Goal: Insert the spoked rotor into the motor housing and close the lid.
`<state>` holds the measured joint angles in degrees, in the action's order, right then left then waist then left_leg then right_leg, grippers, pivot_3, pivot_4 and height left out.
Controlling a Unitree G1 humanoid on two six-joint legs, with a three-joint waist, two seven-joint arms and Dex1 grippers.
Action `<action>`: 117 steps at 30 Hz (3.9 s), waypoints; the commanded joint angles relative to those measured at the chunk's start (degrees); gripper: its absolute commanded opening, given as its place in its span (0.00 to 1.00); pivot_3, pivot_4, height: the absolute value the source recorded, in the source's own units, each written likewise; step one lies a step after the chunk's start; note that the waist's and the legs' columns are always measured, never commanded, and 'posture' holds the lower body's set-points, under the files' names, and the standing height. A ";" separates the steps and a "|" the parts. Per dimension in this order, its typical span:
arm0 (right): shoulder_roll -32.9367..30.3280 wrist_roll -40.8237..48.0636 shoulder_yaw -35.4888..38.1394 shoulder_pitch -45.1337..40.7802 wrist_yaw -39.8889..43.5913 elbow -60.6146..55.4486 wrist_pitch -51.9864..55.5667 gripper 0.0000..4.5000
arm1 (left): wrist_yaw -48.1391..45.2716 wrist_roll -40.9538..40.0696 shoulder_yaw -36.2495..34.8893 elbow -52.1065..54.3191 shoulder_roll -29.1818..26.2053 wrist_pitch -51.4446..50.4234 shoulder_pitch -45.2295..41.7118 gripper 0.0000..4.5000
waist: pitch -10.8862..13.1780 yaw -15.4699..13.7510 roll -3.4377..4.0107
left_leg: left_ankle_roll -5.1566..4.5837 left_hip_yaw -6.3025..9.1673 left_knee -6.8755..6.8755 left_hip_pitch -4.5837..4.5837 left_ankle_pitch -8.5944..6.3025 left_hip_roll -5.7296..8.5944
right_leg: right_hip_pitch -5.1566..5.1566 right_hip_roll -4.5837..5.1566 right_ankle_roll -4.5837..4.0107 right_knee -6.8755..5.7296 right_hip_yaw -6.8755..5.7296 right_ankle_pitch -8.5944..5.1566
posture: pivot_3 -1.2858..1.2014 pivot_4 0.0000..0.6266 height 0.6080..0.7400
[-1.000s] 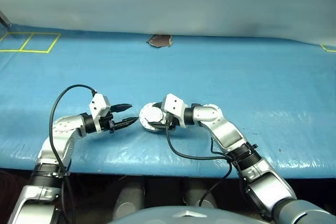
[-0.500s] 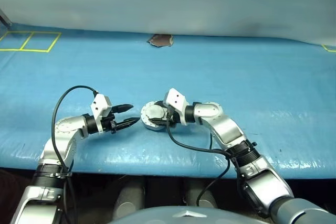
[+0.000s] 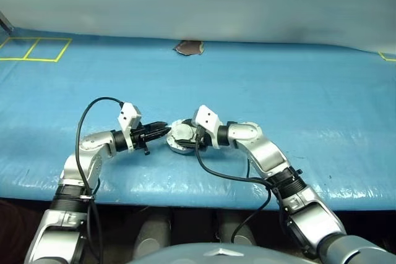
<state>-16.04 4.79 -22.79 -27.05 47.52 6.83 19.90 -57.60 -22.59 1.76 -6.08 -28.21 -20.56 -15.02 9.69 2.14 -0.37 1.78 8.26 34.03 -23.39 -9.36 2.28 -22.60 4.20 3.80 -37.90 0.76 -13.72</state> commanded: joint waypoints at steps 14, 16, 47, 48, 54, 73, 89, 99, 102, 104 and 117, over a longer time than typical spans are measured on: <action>0.29 -2.12 1.28 1.66 -5.09 1.27 0.39 0.67 | -1.95 7.53 6.84 -1.85 -2.03 2.20 -2.11 0.01 | -0.02 -0.06 0.01 | 0.01 0.01 0.03 0.05 0.00 0.00 | 0.06 0.02 0.00 0.00 0.00 0.00 | 0.52 0.24 1.00; 0.49 -1.67 1.92 1.78 -5.67 0.85 0.52 0.67 | -2.45 7.85 7.23 -2.26 -2.13 1.99 -2.30 0.01 | -0.02 -0.06 0.02 | 0.01 0.01 0.03 0.07 0.00 0.00 | 0.07 0.02 0.00 0.00 0.00 0.00 | 0.52 0.24 1.00; 0.68 -0.68 2.49 3.00 -6.86 -0.81 0.55 0.67 | 0.21 4.68 4.37 -3.96 -1.83 -6.15 -3.03 0.01 | -0.03 -0.14 0.02 | 0.00 0.02 0.02 0.02 0.02 0.05 | -0.09 0.19 0.02 0.02 -0.05 0.01 | 0.52 0.24 1.00; 0.67 -0.70 2.56 3.02 -6.96 -0.85 0.59 0.67 | 0.25 4.67 4.47 -3.95 -1.76 -6.14 -3.04 0.01 | -0.03 -0.14 0.02 | 0.00 0.02 0.02 0.02 0.02 0.05 | -0.09 0.19 0.02 0.02 -0.05 0.01 | 0.52 0.24 1.00; 0.57 -0.66 2.79 3.60 -7.52 -1.88 1.81 0.67 | 0.20 4.32 4.74 -3.95 -1.24 -6.64 -3.28 0.01 | -0.03 -0.18 0.02 | -0.01 0.01 0.02 -0.05 0.03 0.06 | -0.09 0.19 0.02 0.03 -0.06 0.01 | 0.52 0.24 1.00; -0.39 1.76 2.48 6.75 -5.08 -9.97 5.43 0.97 | -0.27 5.57 6.12 -5.65 0.00 -6.13 -4.38 0.00 | -0.04 -1.08 0.01 | -0.04 0.02 -0.07 -0.24 0.03 0.13 | -0.12 0.27 0.06 0.23 -0.11 0.00 | 0.52 0.24 1.00; 6.12 18.39 19.37 12.84 -17.87 -28.11 25.33 1.00 | -0.93 4.36 4.44 -6.43 1.74 -4.96 -3.97 0.00 | -0.03 -1.44 0.01 | -0.05 0.02 -0.11 -0.39 0.02 0.12 | -0.23 0.31 0.07 0.25 -0.13 -0.01 | 0.52 0.24 1.00; 10.61 31.25 29.57 17.66 -23.85 -26.89 39.28 1.00 | -0.06 4.18 3.23 -5.88 2.73 -4.27 -3.50 0.00 | -0.01 -1.42 0.04 | -0.06 -0.01 -0.13 -0.43 0.02 0.11 | -0.27 0.31 0.06 0.25 -0.13 -0.02 | 0.52 0.24 1.00; 14.52 35.52 33.22 17.44 -27.02 -24.96 42.40 1.00 | 0.04 4.30 3.21 -5.78 2.77 -4.18 -3.46 0.00 | -0.01 -1.42 0.04 | -0.06 -0.01 -0.13 -0.43 0.02 0.10 | -0.27 0.31 0.06 0.26 -0.13 -0.02 | 0.52 0.24 1.00; 16.50 38.21 34.62 17.59 -28.47 -24.49 44.61 1.00 | 0.16 4.34 3.16 -5.73 2.76 -4.08 -3.47 0.00 | -0.01 -1.42 0.04 | -0.06 -0.01 -0.14 -0.43 0.02 0.10 | -0.28 0.31 0.06 0.26 -0.13 -0.02 | 0.52 0.24 1.00; 20.30 42.99 36.21 19.26 -33.99 -20.46 47.17 0.91 | 0.80 4.69 3.36 -5.56 2.51 -3.54 -3.65 0.00 | 0.00 -1.30 0.06 | -0.06 -0.04 -0.19 -0.45 0.01 0.10 | -0.34 0.31 0.04 0.27 -0.12 -0.03 | 0.52 0.24 1.00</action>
<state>2.82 45.93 13.35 -8.00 13.78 -13.55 66.87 -57.27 -18.86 3.85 -11.12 -25.92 -23.50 -19.19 9.69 0.85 -0.31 1.71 8.21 33.84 -23.84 -9.34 2.38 -22.95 4.50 3.84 -37.63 0.63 -13.76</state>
